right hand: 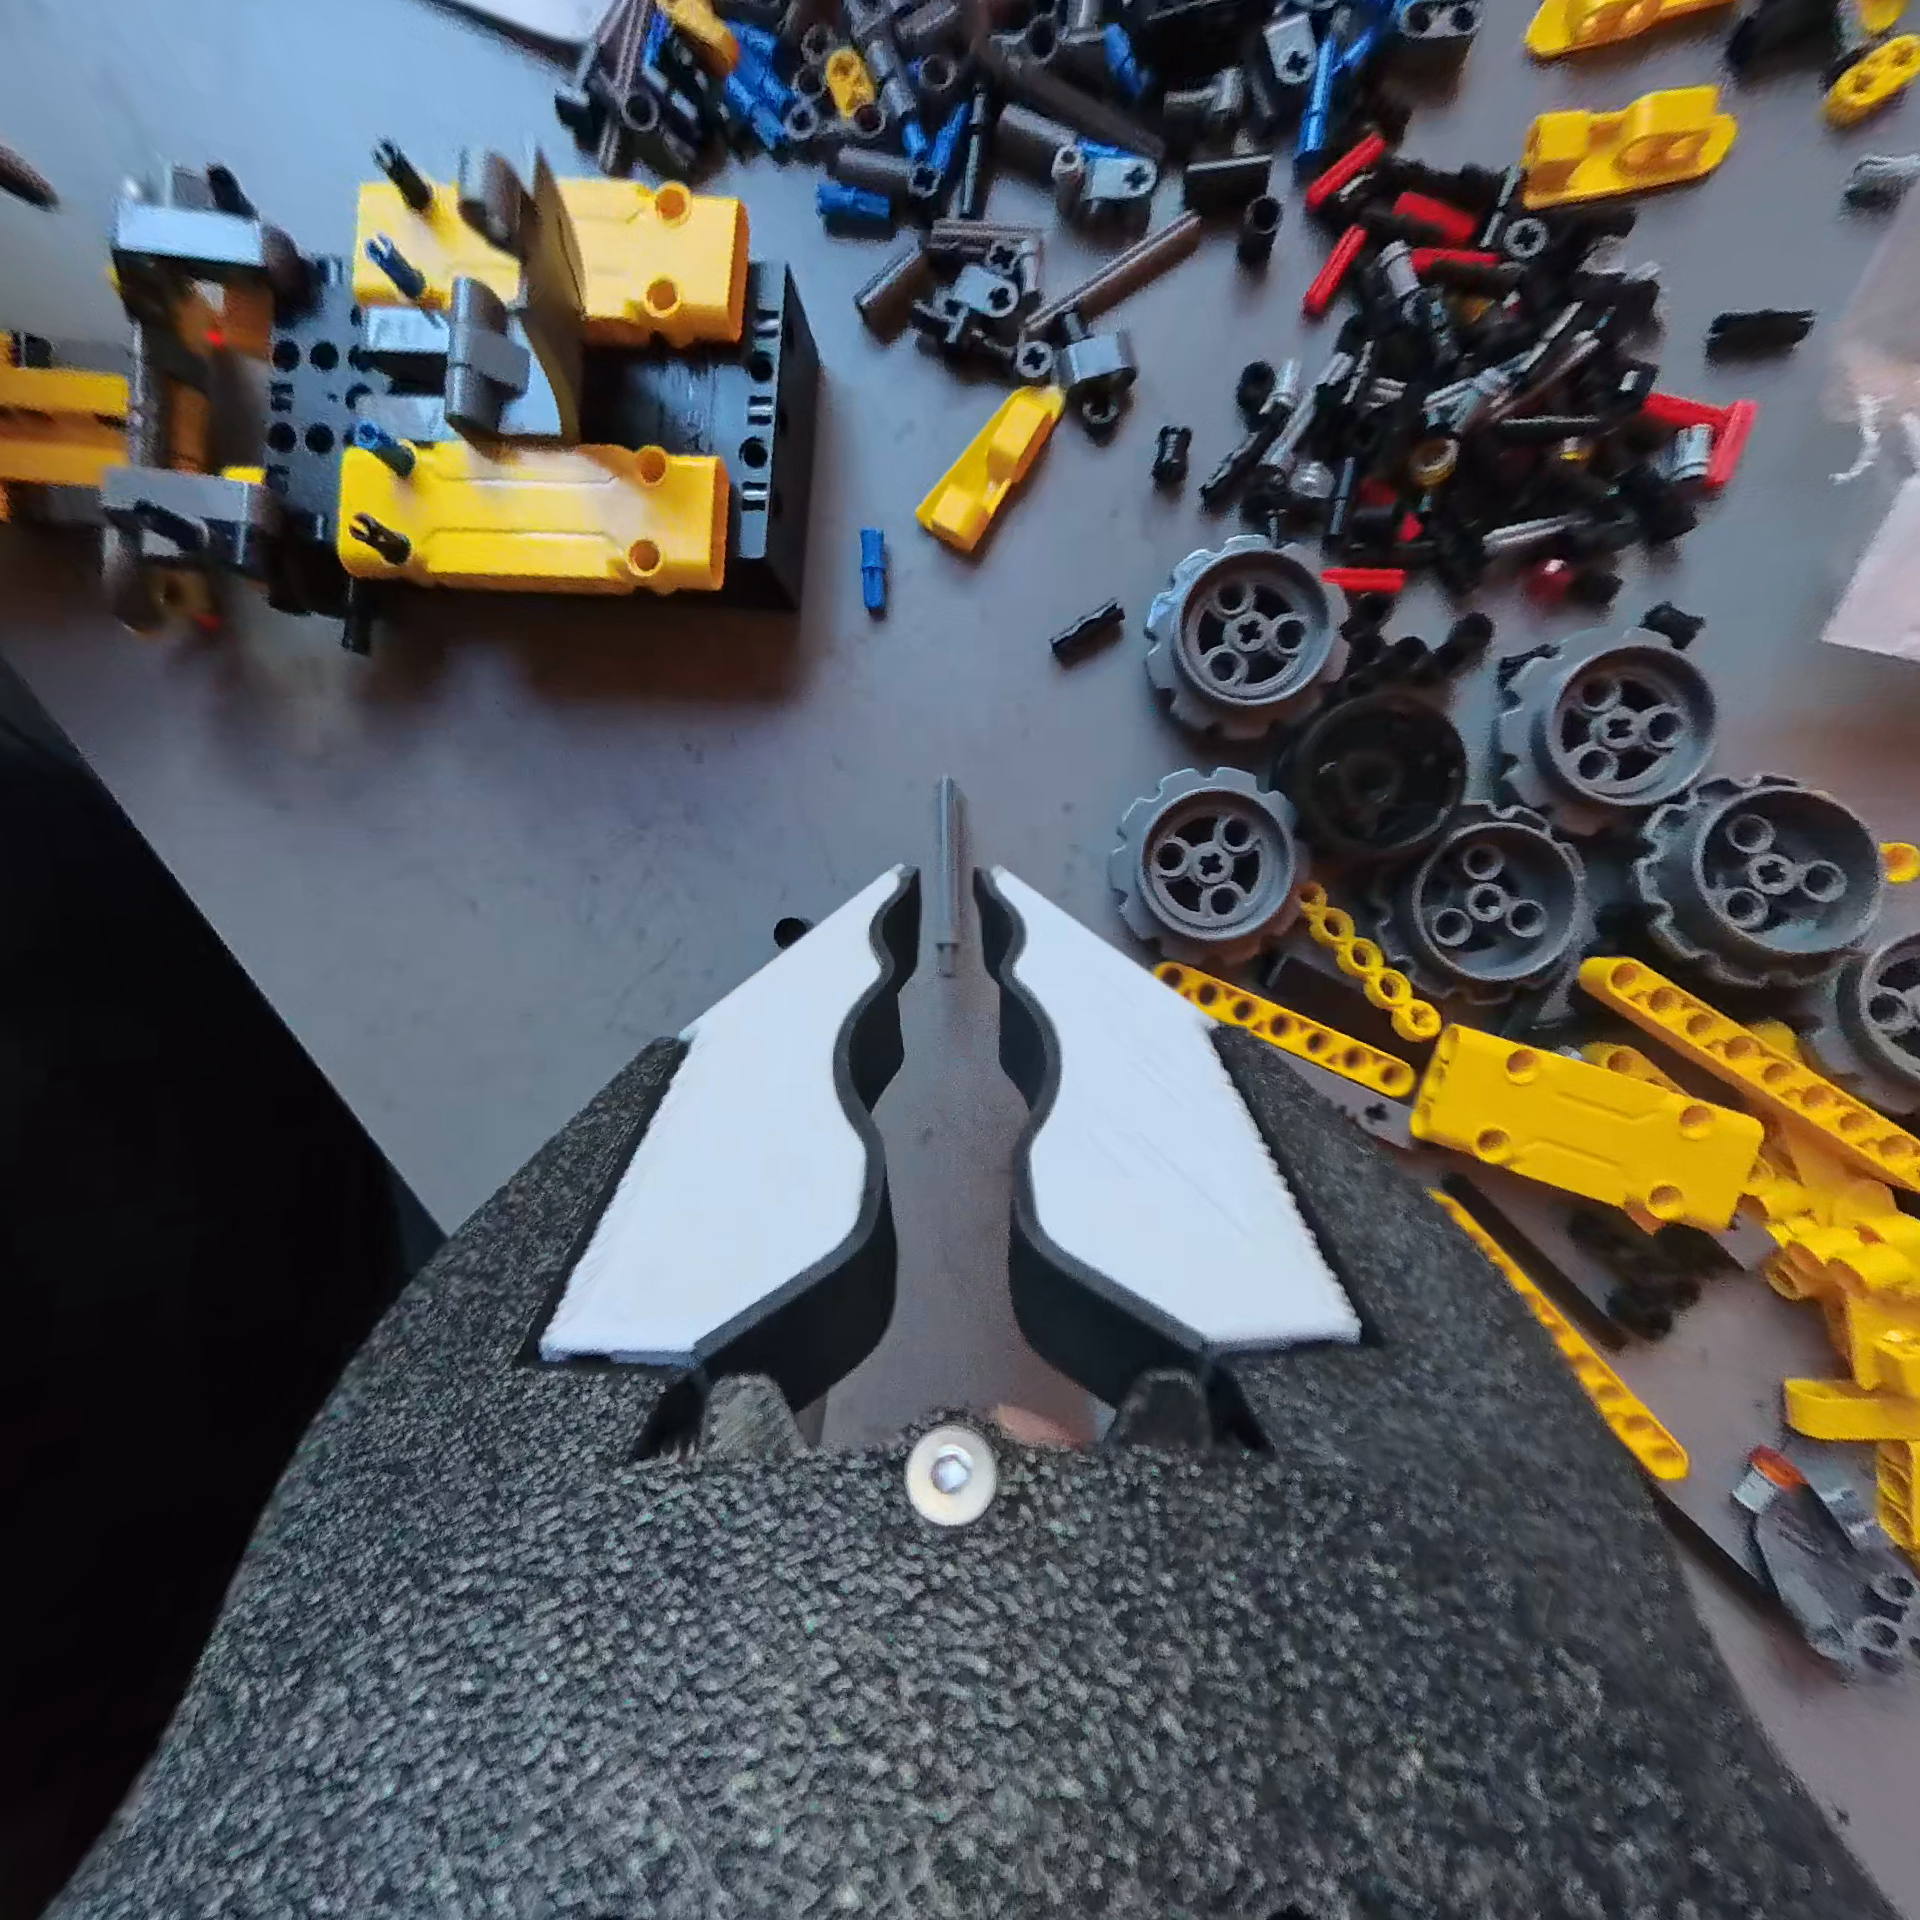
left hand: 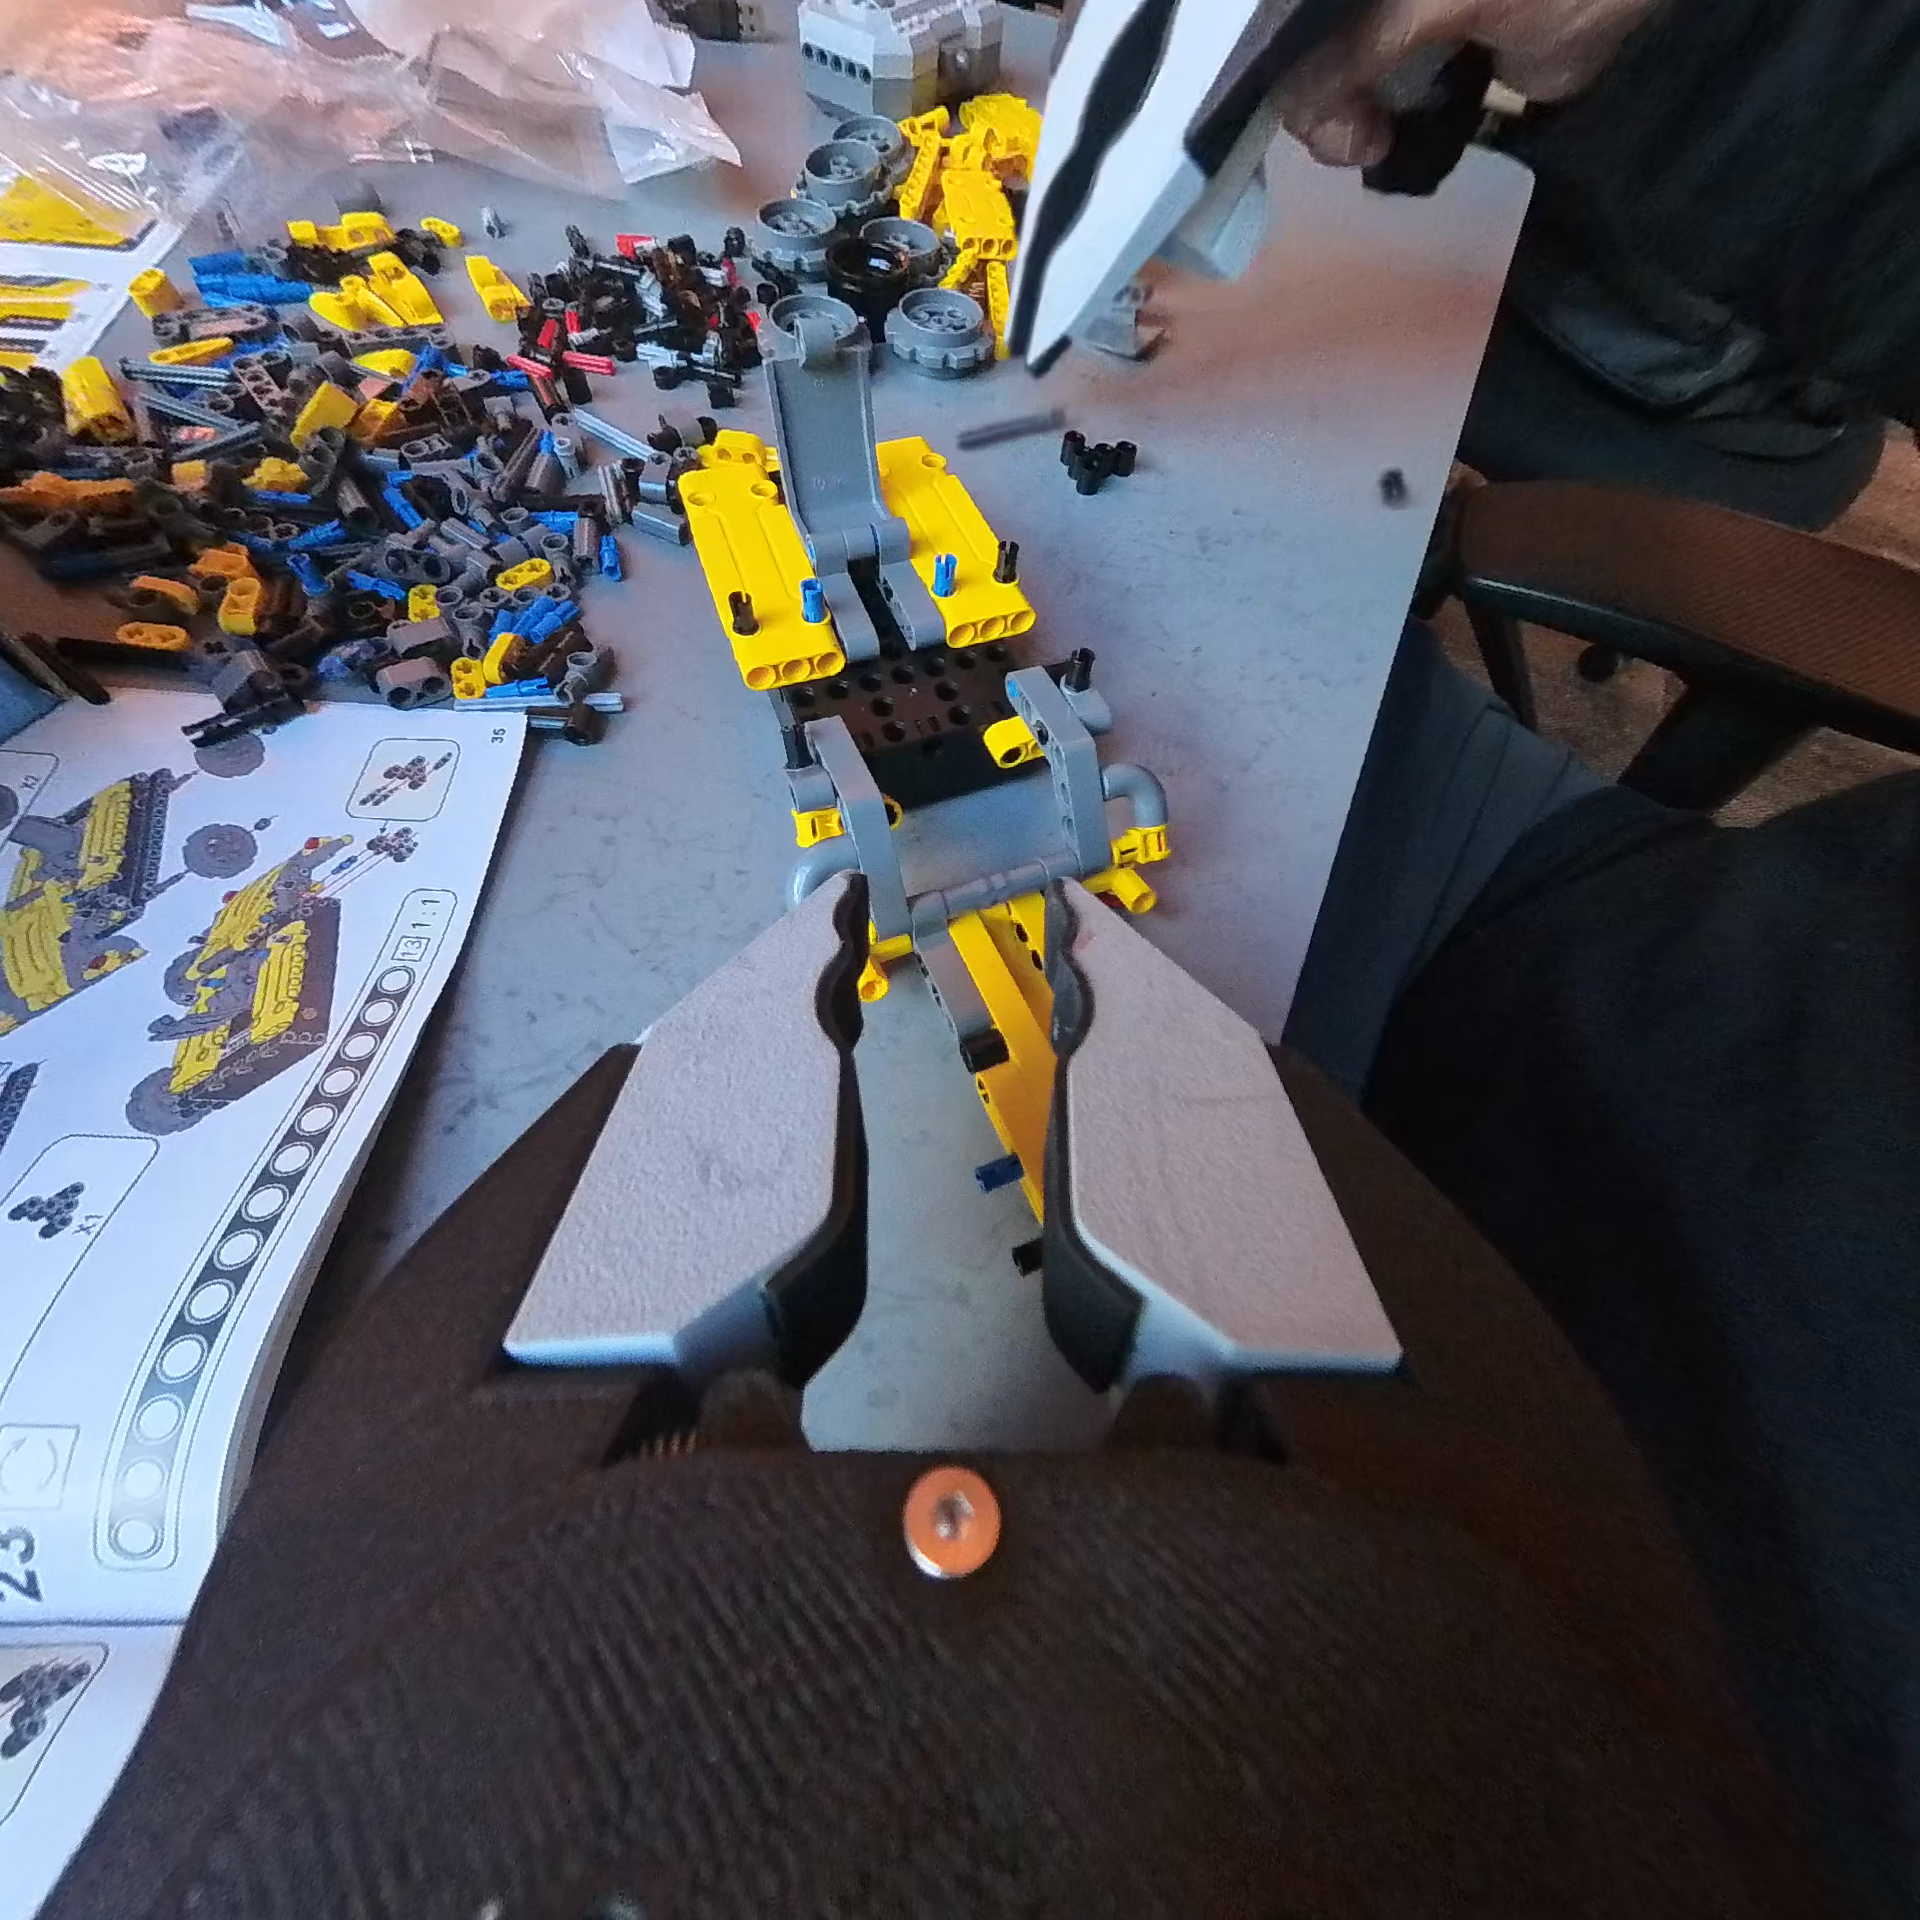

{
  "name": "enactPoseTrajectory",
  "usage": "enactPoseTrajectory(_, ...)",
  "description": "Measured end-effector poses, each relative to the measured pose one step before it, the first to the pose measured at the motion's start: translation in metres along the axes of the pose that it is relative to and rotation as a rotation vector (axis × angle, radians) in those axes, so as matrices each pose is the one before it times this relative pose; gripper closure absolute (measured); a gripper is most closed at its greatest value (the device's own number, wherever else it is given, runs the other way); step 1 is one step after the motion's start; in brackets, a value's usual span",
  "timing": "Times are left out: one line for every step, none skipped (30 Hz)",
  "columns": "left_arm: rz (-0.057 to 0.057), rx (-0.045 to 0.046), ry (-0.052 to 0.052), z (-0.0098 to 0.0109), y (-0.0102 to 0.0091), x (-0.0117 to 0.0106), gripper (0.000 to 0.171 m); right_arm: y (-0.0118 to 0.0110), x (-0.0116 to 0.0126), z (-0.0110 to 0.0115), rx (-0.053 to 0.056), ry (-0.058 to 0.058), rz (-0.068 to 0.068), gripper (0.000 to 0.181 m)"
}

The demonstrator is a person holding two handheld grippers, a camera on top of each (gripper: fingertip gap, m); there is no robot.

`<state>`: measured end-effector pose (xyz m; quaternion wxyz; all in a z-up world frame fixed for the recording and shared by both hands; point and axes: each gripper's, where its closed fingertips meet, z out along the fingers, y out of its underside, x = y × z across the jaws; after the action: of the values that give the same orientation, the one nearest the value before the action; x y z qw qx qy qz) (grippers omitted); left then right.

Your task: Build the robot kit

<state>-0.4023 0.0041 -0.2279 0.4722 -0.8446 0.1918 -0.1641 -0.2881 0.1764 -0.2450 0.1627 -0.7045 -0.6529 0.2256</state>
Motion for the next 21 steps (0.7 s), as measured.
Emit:
enactPoseTrajectory(0.0007,0.00008,-0.0001,0.00002,0.0,0.00017,0.141,0.00054,0.00335,-0.00259,0.006,0.0068,0.0093,0.168)
enactPoseTrajectory(0.0012,-0.00038,0.0001,0.00006,0.00002,0.0001,0.141,0.00234,0.00269,-0.00228,0.0017,0.0056,0.0078,0.166)
enactPoseTrajectory(0.0017,-0.00022,-0.0001,0.00005,0.00003,0.00017,0.141,0.00349,0.00127,-0.00228,-0.0006,0.0003,0.0078,0.165)
enactPoseTrajectory(0.002,0.00014,-0.0005,-0.00005,-0.00006,0.00016,0.141,0.00384,0.0013,-0.00258,0.0027,0.0047,0.0061,0.164)
enactPoseTrajectory(0.0021,0.0008,-0.0011,-0.00003,-0.00002,0.0001,0.141,0.0045,0.0024,-0.00277,0.0037,0.0139,0.0064,0.164)
enactPoseTrajectory(0.0011,-0.00019,-0.001,0.00008,-0.00001,-0.00004,0.141,0.00447,0.00258,-0.00291,0.0053,0.0155,0.0069,0.164)
enactPoseTrajectory(-0.0004,-0.00334,-0.0001,0.00025,0.00041,-0.00003,0.141,0.00421,0.00188,-0.00319,0.0089,0.011,0.0082,0.164)
enactPoseTrajectory(-0.0003,-0.00432,-0.0003,0.00047,0.0005,0.00001,0.141,0.00358,0.00146,-0.00329,0.0124,0.008,0.0091,0.164)
enactPoseTrajectory(0.0006,-0.00299,-0.0017,0.00032,0.00034,-0.00022,0.141,0.00345,0.00185,-0.00335,0.0131,0.0082,0.011,0.164)
enactPoseTrajectory(0.0008,-0.00214,-0.0026,0.00023,0.00021,-0.00017,0.141,0.00361,0.00242,-0.00319,0.011,0.0091,0.0116,0.164)
enactPoseTrajectory(0.0009,-0.00242,-0.0024,0.00026,0.00034,-0.00016,0.141,0.0037,0.00247,-0.00302,0.0083,0.0077,0.0101,0.164)
enactPoseTrajectory(0.0007,-0.00318,-0.0013,0.00035,0.00035,-0.00009,0.141,0.0029,0.0026,-0.00293,0.01,0.0075,0.009,0.164)
enactPoseTrajectory(0.0003,-0.00368,-0.0005,0.00032,0.00052,-0.00005,0.141,0.00197,0.00217,-0.0029,0.0131,0.0055,0.008,0.164)
enactPoseTrajectory(-0.0001,-0.0034,-0.0002,0.00036,0.00034,-0.00001,0.141,0.00155,0.00104,-0.00256,0.011,-0.0004,0.0078,0.164)
enactPoseTrajectory(-0.0006,-0.00391,-0.0003,0.00048,0.00042,-0.00018,0.141,0.00119,0.00076,-0.0022,0.0081,-0.0001,0.0056,0.164)
enactPoseTrajectory(-0.0006,-0.00363,-0.0012,0.0005,0.00037,-0.00031,0.141,0.00072,0.00151,-0.00197,0.009,0.0075,0.0004,0.164)
enactPoseTrajectory(0.0006,-0.00249,-0.0014,0.0005,0.00016,-0.00028,0.142,0.00078,0.00115,-0.00155,0.0066,0.0058,-0.0005,0.165)
enactPoseTrajectory(0.0024,-0.00219,0.0001,0.00034,0.00014,0.00014,0.142,0.00122,0.00056,-0.00112,0.0025,0.0015,0.0028,0.165)
enactPoseTrajectory(0.0026,-0.00389,-0.0002,0.00048,0.00046,0.00019,0.142,0.00087,0.00043,-0.00103,0.0041,0.0025,0.0049,0.165)
enactPoseTrajectory(0.0011,-0.00648,-0.0036,0.00064,0.0007,-0.00038,0.143,0.00061,-0.00041,-0.00142,0.006,-0.0018,0.0062,0.165)
enactPoseTrajectory(0.0003,-0.00577,-0.0075,0.00054,0.00069,-0.00077,0.143,0.00067,-0.00245,-0.00197,0.0037,-0.0109,0.0079,0.165)
